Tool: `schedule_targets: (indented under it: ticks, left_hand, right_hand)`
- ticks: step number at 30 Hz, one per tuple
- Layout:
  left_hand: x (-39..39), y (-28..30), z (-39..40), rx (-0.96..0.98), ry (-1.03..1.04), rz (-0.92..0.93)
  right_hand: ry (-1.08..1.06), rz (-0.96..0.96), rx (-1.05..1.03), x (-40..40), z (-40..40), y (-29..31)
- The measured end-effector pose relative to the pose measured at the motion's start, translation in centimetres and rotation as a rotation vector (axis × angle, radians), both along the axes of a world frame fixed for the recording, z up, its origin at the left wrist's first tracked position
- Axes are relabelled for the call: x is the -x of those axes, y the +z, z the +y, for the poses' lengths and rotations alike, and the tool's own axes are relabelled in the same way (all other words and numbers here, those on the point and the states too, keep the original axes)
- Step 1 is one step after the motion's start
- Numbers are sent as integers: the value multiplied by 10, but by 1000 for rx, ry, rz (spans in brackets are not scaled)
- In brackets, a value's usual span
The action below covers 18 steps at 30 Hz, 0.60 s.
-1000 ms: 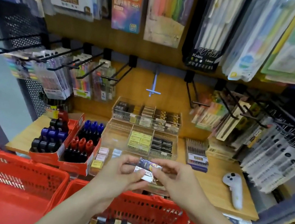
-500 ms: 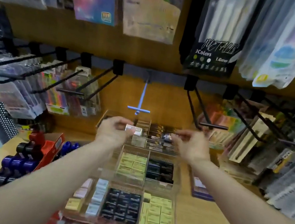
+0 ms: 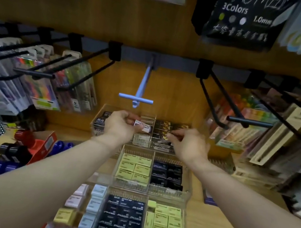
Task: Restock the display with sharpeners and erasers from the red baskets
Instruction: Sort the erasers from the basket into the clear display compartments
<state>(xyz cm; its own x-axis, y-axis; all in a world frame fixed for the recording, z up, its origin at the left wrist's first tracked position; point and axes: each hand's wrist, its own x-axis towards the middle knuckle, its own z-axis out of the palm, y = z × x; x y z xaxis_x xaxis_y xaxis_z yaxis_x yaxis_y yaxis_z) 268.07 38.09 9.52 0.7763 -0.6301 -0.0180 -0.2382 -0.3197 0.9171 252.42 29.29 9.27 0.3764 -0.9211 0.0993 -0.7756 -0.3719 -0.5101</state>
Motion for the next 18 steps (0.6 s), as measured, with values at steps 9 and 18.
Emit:
schedule_targets:
  ticks: [9, 18]
  left_hand:
    - [2, -2, 0, -1, 3, 22]
    - [-1, 1, 1, -114, -65, -171]
  right_hand:
    - [-29, 66, 132, 2, 3, -4]
    - [79, 79, 20, 3, -7, 8]
